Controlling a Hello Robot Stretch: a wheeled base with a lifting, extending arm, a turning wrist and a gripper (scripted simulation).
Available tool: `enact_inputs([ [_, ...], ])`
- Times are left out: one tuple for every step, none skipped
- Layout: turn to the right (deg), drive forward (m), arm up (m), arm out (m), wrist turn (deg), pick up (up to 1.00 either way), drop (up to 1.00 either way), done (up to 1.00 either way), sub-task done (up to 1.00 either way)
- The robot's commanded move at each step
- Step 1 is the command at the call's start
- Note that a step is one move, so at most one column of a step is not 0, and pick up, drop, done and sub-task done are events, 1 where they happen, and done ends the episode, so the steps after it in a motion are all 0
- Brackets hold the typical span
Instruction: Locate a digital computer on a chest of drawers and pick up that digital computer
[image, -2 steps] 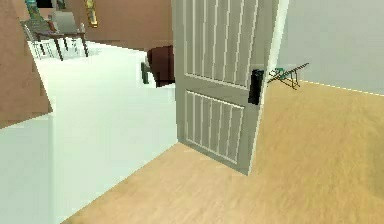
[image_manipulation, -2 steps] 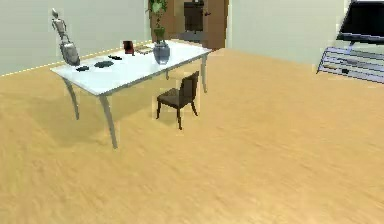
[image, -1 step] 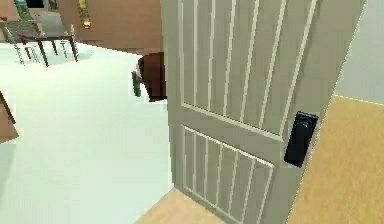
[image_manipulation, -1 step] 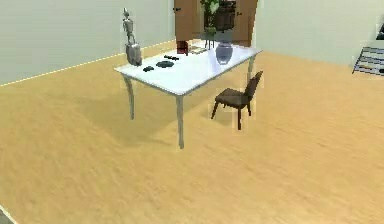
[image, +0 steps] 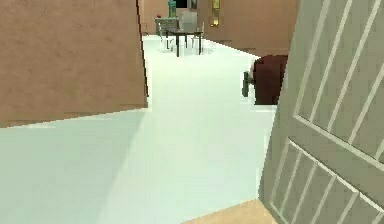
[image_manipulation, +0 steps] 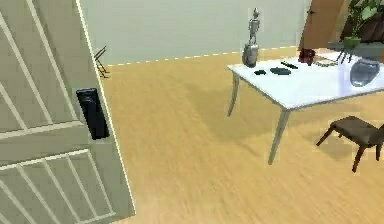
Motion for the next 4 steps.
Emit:
enact_inputs([
  [0.0, 1.0, 0.0, 0.0, 0.0, 0.0, 0.0, 0.0, 0.0],
  [-3.0, 0.0, 0.0, 0.0, 0.0, 0.0, 0.0, 0.0, 0.0],
  [-42.0, 0.0, 0.0, 0.0, 0.0, 0.0, 0.0, 0.0, 0.0],
  [0.0, 0.3, 0.0, 0.0, 0.0, 0.0, 0.0, 0.0, 0.0],
])
